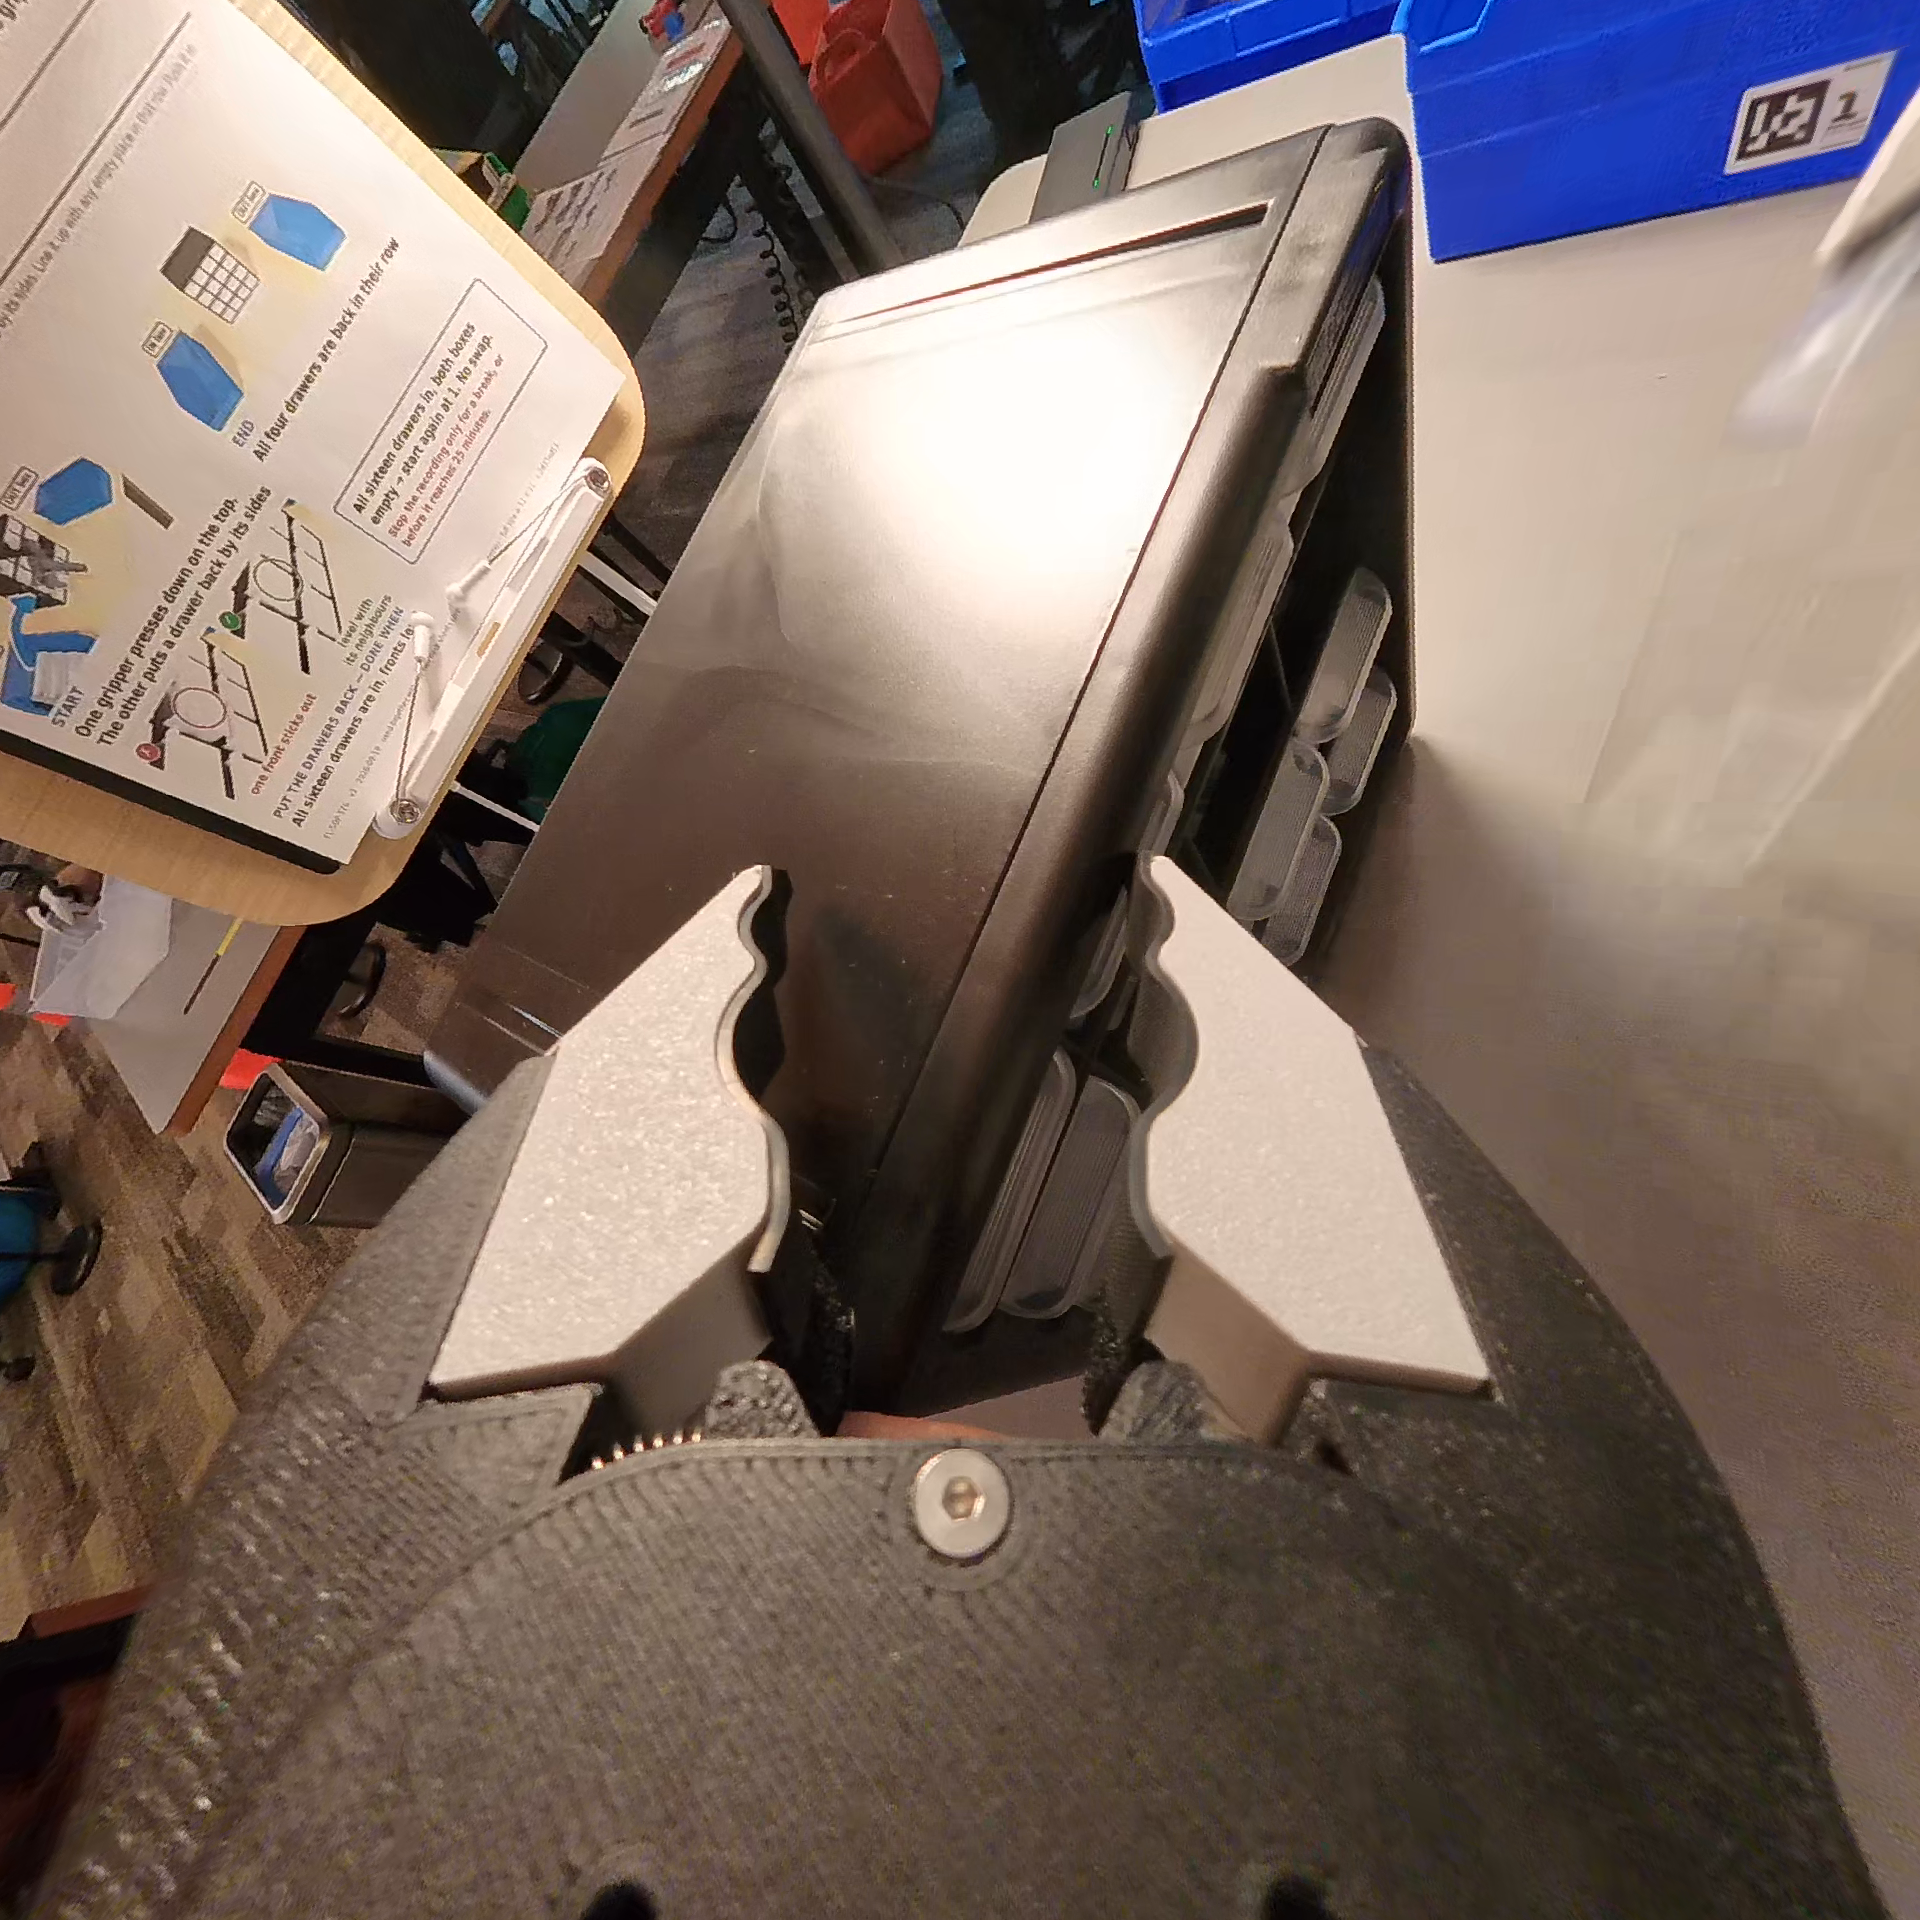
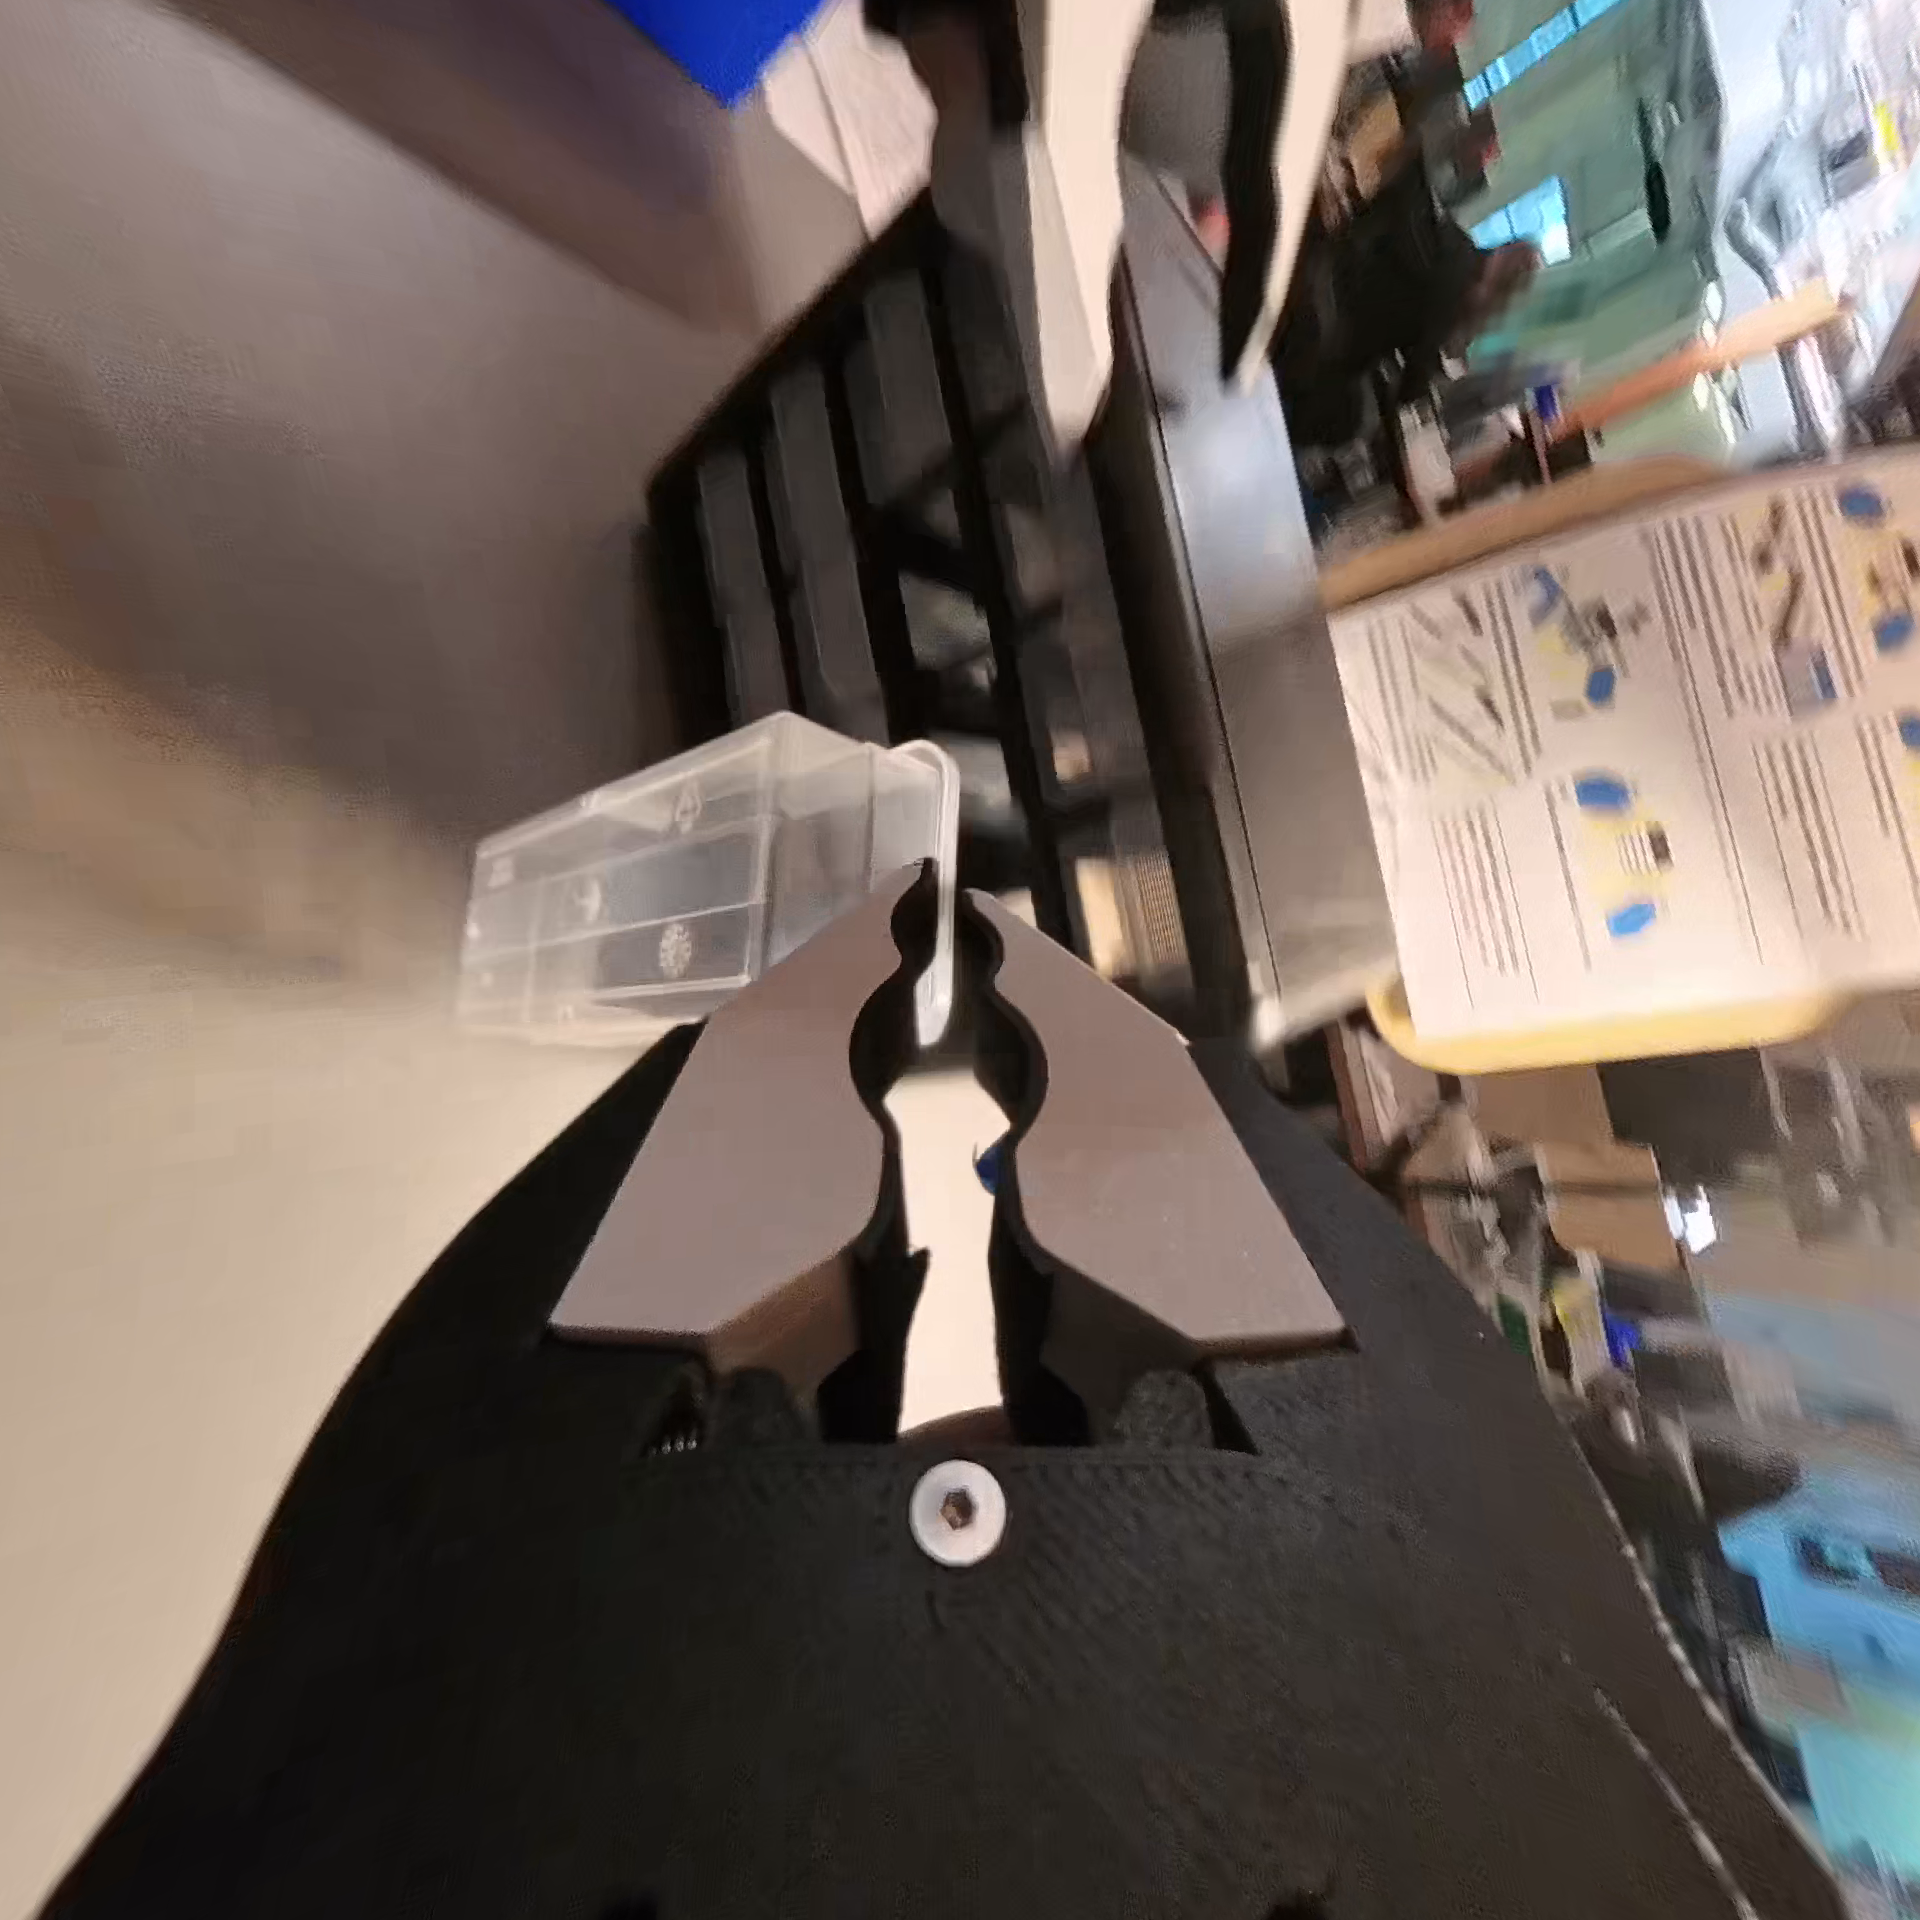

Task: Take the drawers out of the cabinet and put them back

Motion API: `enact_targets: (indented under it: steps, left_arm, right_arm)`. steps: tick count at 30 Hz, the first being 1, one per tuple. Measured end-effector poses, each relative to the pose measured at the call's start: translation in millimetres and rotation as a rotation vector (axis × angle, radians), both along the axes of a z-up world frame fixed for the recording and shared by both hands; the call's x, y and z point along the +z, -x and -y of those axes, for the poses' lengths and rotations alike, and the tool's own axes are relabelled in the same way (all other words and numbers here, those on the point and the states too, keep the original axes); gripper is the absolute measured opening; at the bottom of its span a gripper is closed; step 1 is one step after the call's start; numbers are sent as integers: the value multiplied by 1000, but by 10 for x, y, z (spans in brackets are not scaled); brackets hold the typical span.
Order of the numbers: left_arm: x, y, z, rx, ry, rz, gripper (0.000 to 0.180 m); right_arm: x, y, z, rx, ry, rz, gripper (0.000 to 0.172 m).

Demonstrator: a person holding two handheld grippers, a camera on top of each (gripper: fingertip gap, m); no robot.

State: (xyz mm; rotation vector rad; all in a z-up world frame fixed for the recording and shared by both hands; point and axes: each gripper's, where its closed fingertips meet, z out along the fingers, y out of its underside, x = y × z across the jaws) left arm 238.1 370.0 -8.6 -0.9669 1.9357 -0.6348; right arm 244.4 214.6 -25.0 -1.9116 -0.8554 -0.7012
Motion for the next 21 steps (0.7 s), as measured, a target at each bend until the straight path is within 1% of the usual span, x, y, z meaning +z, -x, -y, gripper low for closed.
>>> enact_targets:
  steps: [1, 3, 6, 8, 10, 11, 13, 17, 19, 21]
  left_arm:
    - [0, 0, 0, 0, 0, 0, 68]
    - [0, -1, -1, 1, 0, 0, 68]
    - [0, -1, 0, 2, 0, 0, 69]
    - [-1, -1, -1, 2, 0, 0, 69]
    - [0, -1, -1, 3, -1, 0, 69]
    - [0, -1, -1, 3, -1, 0, 69]
    - [0, -2, -2, 5, -1, 0, 69]
    - [0, -3, -2, 7, -1, 2, 69]
    - [0, -3, -3, 8, -1, 1, 69]
    - [0, -5, -3, 8, -1, 1, 70]
  right_arm:
    - [23, -129, 189, -59, -10, 8, 4]
    - [177, -443, 619, -195, -48, 32, 4]
    - [558, -928, 1354, -413, -122, 71, 3]
    - [764, -1236, 1864, -567, -150, 125, 3]
    - [883, -1494, 2323, -709, -161, 202, 2]
    - [884, -1605, 2517, -771, -152, 232, 2]
    - [748, -1801, 2829, -871, -97, 283, 2]
    - [251, -2101, 3274, -1009, 74, 383, 3]
    - [18, -2206, 3399, -1053, 135, 425, 3]
    - [-157, -2292, 3436, -1085, 143, 455, 3]
